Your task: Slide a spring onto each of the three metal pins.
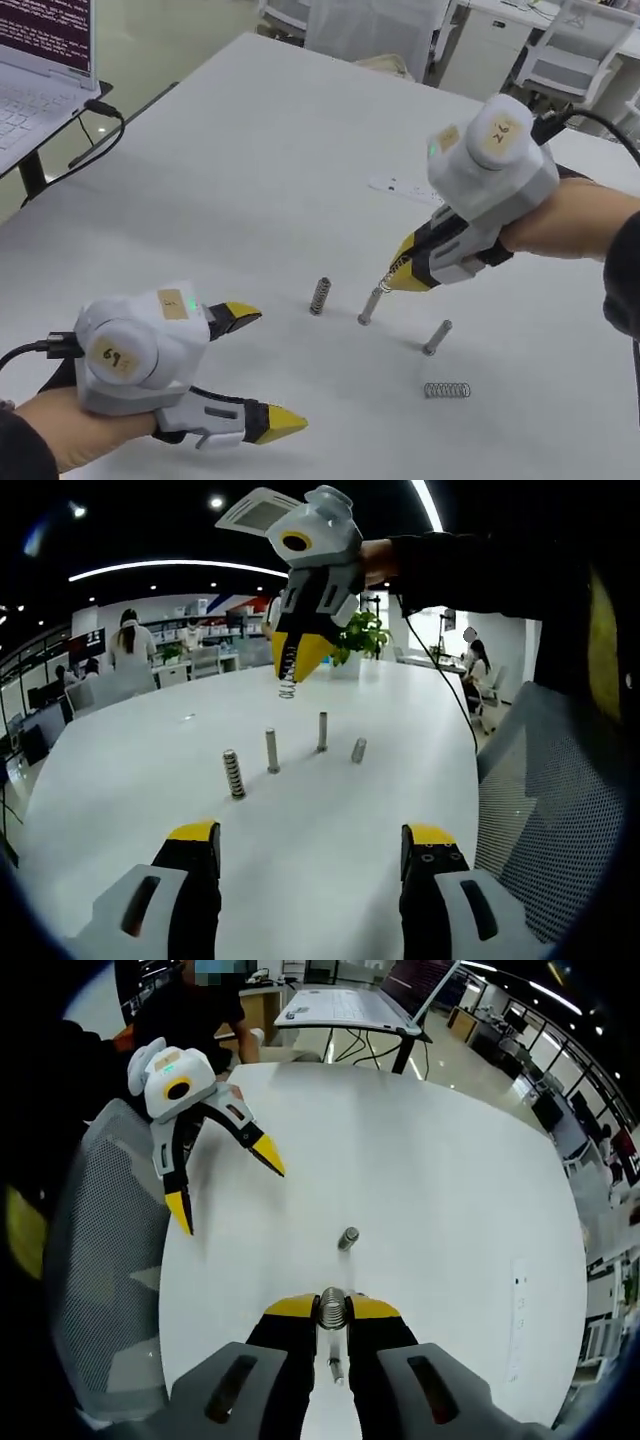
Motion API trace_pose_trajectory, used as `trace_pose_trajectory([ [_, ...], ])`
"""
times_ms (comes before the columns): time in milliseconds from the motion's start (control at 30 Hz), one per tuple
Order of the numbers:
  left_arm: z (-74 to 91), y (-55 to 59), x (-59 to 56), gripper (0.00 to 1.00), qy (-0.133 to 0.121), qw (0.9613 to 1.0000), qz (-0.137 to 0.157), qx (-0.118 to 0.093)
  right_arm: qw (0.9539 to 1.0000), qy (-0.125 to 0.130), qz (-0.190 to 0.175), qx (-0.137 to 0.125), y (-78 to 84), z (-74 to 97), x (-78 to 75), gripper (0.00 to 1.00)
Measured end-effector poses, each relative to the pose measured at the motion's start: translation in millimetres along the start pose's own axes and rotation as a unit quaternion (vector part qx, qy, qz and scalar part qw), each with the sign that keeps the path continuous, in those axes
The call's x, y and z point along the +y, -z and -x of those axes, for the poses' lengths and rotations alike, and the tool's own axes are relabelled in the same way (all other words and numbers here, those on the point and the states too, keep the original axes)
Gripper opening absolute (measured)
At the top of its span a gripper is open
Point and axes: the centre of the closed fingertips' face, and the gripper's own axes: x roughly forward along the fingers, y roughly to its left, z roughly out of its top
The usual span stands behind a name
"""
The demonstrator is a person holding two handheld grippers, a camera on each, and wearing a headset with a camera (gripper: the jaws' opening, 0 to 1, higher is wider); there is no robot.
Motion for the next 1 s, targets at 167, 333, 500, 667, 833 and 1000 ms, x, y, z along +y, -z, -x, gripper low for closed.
trace_pose_trajectory([
  [167, 1.1, 3.2, 1.3, 0.7, -0.004, 1.0, 0.004, 0.003, 0.9999, -0.005, 0.003, 0.012, 1.9, -8.5, -7.9, 0.08],
  [333, 0.3, 7.1, 1.1, 0.69, -0.005, 0.9999, 0.006, 0.009, 0.9994, -0.015, 0.007, 0.031, 7.9, -20.7, -14.1, 0.08],
  [500, 0.0, 7.8, 1.1, 0.69, -0.006, 0.9999, 0.009, 0.009, 0.9989, -0.024, 0.003, 0.04, 12.9, -28.7, -17.3, 0.08],
  [667, -0.2, 8.9, 1.0, 0.69, -0.005, 0.9999, 0.012, 0.01, 0.9985, -0.03, 0.001, 0.046, 16.7, -34.9, -19.0, 0.08],
  [833, -0.7, 10.4, 0.5, 0.68, -0.005, 0.9998, 0.013, 0.012, 0.9982, -0.031, 0.003, 0.051, 19.6, -38.7, -21.0, 0.08],
  [1000, -0.9, 11.9, 0.4, 0.66, -0.005, 0.9998, 0.013, 0.015, 0.9981, -0.033, 0.004, 0.051, 20.8, -40.3, -21.3, 0.08],
])
